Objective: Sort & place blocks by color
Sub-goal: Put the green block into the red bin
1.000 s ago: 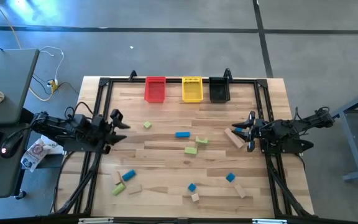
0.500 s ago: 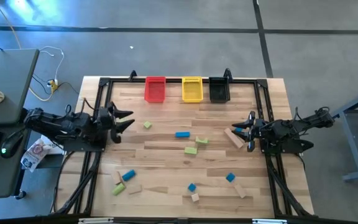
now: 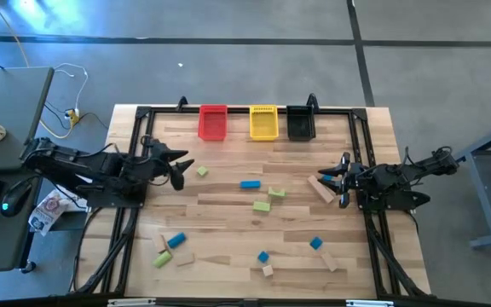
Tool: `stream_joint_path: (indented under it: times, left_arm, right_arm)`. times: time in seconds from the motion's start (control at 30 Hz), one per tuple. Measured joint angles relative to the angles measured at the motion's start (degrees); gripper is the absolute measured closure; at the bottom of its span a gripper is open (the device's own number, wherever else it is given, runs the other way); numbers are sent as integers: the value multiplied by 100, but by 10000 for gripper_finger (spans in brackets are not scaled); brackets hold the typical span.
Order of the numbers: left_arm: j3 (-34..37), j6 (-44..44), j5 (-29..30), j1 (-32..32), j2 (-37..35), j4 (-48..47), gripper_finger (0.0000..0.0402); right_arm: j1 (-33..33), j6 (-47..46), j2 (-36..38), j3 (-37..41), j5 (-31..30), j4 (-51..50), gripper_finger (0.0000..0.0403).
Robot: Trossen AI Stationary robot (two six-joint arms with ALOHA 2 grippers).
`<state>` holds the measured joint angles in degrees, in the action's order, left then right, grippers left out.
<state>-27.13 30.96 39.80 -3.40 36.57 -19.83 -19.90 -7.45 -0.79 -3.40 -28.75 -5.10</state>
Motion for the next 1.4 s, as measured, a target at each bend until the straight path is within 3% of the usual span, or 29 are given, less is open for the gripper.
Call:
stream_joint_path:
  times: [0.23,0.5,0.77,1.4]
  left_arm:
    - [-578,713,-973,767,904,-797,216]
    - [-818,795,-2004,1527,1834,-895,216]
    - [-818,835,-2316,1927,2616,-887,216]
    - [-816,796,-2470,1928,3977,-373,216]
  right_arm:
    - [2,0,0,2,1,0,274]
    - [2,-2,2,2,2,0,274]
    - [2,1,-1,0,-1,0,274]
    - [2,-2,2,0,0,0,274]
